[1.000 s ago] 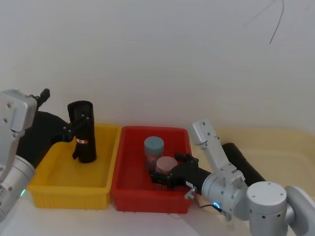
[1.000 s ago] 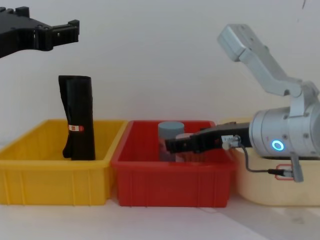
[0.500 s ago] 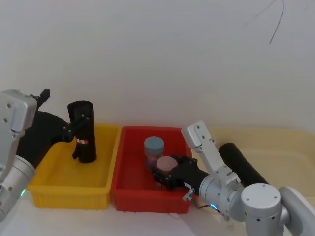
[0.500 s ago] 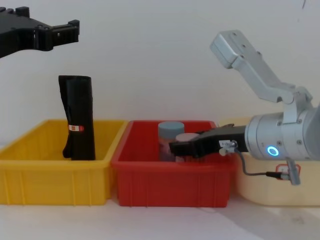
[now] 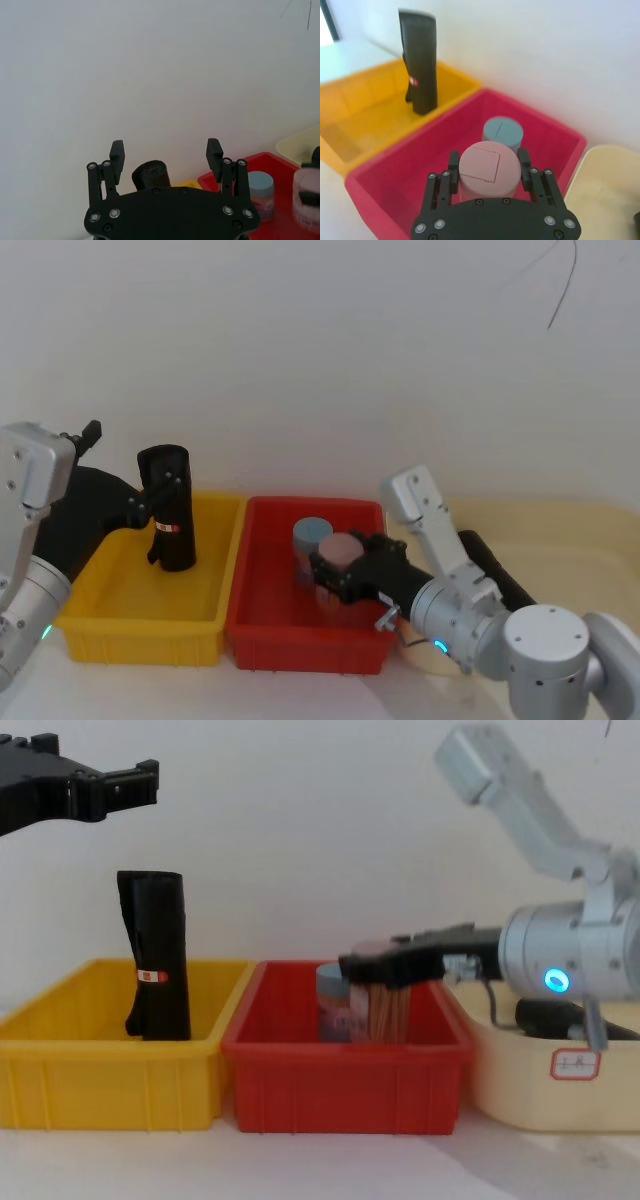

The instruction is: Pick up the garbage bag with the one hand and transfer it to the other hand.

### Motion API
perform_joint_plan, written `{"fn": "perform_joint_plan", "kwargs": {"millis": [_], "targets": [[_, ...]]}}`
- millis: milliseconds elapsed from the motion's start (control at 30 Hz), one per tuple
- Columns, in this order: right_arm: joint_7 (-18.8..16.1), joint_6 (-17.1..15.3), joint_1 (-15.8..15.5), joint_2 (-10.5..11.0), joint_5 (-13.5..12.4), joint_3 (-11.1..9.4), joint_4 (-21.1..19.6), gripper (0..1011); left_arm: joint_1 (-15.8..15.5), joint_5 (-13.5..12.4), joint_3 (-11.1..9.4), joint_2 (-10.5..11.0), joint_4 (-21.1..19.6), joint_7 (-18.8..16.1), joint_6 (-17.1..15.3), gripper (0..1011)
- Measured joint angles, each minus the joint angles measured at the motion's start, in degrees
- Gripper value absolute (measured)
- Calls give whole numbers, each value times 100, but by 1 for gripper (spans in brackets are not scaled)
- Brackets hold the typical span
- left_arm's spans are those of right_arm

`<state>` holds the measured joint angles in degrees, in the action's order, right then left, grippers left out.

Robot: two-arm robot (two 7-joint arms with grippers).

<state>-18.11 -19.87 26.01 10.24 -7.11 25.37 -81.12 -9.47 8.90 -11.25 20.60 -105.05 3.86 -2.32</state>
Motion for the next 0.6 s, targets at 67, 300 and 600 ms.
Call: {"fn": "perform_joint_plan", "kwargs": {"millis": [67, 300, 600], "targets": [[6, 16, -35, 14, -42, -57, -155, 668, 0, 0, 0, 0, 0, 0, 0, 1001], [83, 110, -157, 79, -168, -295, -643, 668, 0, 0, -1, 0, 0, 0, 0, 1001], [322, 189, -296, 170, -206, -608, -1021, 668, 0, 0, 0, 0, 0, 0, 0, 1001]]}}
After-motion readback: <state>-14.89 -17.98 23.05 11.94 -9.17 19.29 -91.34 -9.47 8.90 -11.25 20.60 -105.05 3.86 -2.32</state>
